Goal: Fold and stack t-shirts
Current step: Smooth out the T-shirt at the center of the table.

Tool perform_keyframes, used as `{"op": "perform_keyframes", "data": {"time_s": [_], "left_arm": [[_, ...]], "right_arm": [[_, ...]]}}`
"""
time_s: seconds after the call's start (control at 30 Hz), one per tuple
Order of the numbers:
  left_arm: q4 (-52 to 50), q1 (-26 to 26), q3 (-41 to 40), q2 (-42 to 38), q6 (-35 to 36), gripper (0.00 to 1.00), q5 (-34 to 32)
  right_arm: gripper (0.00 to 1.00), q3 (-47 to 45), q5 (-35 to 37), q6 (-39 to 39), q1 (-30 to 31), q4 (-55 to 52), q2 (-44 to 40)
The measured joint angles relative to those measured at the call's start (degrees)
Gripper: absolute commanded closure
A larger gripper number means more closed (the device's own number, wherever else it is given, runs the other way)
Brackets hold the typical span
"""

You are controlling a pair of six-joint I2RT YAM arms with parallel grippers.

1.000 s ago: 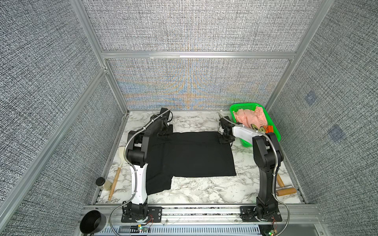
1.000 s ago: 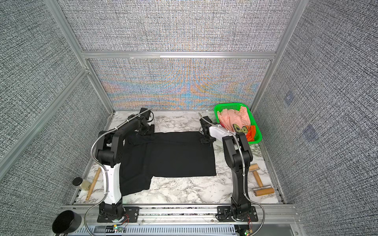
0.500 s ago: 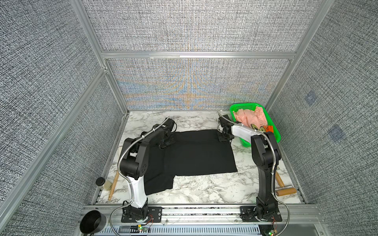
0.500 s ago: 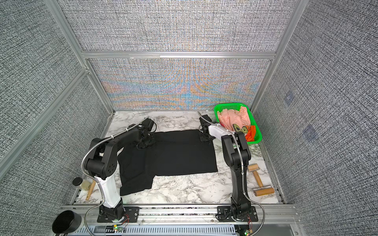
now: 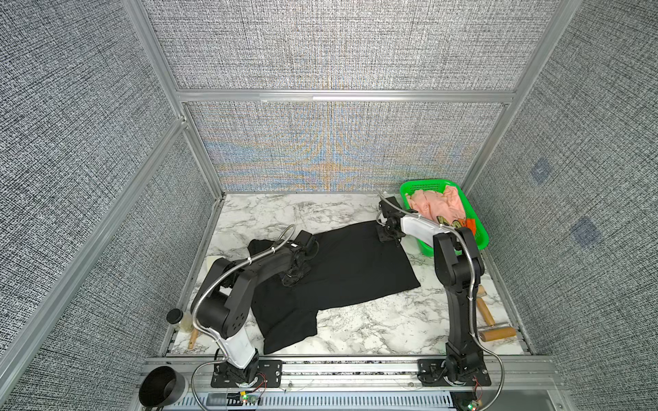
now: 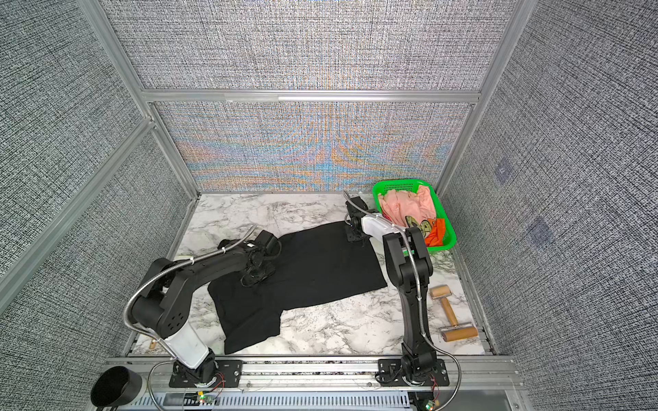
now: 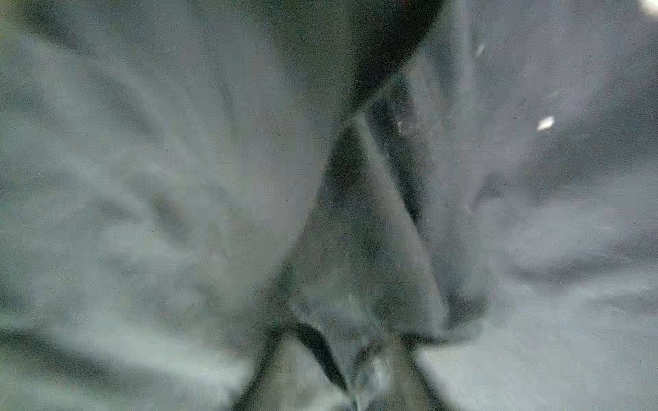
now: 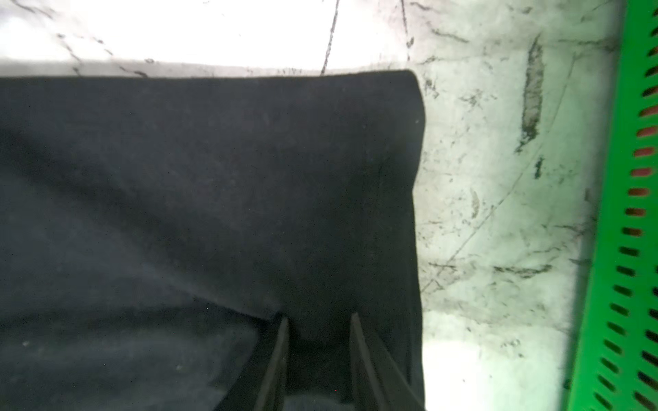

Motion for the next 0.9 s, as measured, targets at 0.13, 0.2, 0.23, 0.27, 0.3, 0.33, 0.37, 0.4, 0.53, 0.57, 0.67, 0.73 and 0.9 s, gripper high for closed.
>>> {"op": "perform_keyframes", "data": {"time_s": [0.13, 0.2, 0.23, 0.27, 0.3, 0.33, 0.37, 0.4, 0.53, 0.57, 0.67, 0.73, 0.9], "left_arm": [[-0.39, 0.07, 2.75, -5.16, -0.39, 0.13, -5.11], [-0.57, 0.22, 4.98, -7.13, 1.2, 0.12, -8.41], [-0.5, 0.33, 5.86, -8.2, 2.01, 0.12, -10.36], [-0.35, 0.55, 6.23, -9.27, 2.64, 0.12, -12.13], [-0.09, 0.9, 6.1, -10.29, 3.3, 0.12, -13.57], [0.37, 1.46, 5.38, -11.47, 4.09, 0.12, -15.32], [1.38, 2.1, 3.82, -12.83, 4.98, 0.15, -17.18], [2.36, 2.64, 2.16, -13.94, 6.1, 0.19, -18.49], [6.19, 8.55, -3.52, -17.27, 13.18, 0.28, -19.1], [7.56, 10.4, -3.98, -17.62, 15.45, 0.28, -18.34], [12.24, 13.77, -3.52, -16.76, 23.34, 0.27, -13.75], [13.64, 15.32, -0.02, -12.92, 28.89, 0.28, -9.73], [10.36, 17.22, 15.93, 2.4, 38.8, 0.29, -1.38]], "right_arm": [[0.65, -1.42, -0.26, -0.57, -0.11, 1.16, -0.79], [0.65, -1.84, -0.46, -0.98, -0.22, 1.49, -1.09], [0.65, -1.88, -0.59, -1.14, -0.28, 1.38, -1.18], [0.65, -1.88, -0.7, -1.18, -0.35, 1.36, -1.2], [0.65, -1.88, -0.85, -1.36, -0.42, 1.36, -1.25], [0.65, -1.88, -1.01, -1.46, -0.44, 1.36, -1.29], [0.65, -1.86, -1.07, -1.57, -0.46, 1.16, -1.31], [0.65, -1.81, -1.07, -1.57, -0.46, 0.9, -1.38], [0.65, -1.6, -1.49, -2.12, -0.5, 0.35, -1.4], [0.65, -1.53, -1.53, -2.27, -0.5, 0.13, -1.4], [0.65, -1.49, -1.62, -2.73, -0.57, -0.11, -1.38], [0.65, -1.38, -1.62, -2.95, -0.57, -0.26, -1.33], [0.64, -0.44, -1.44, -3.23, -0.57, -1.31, -0.96]]}}
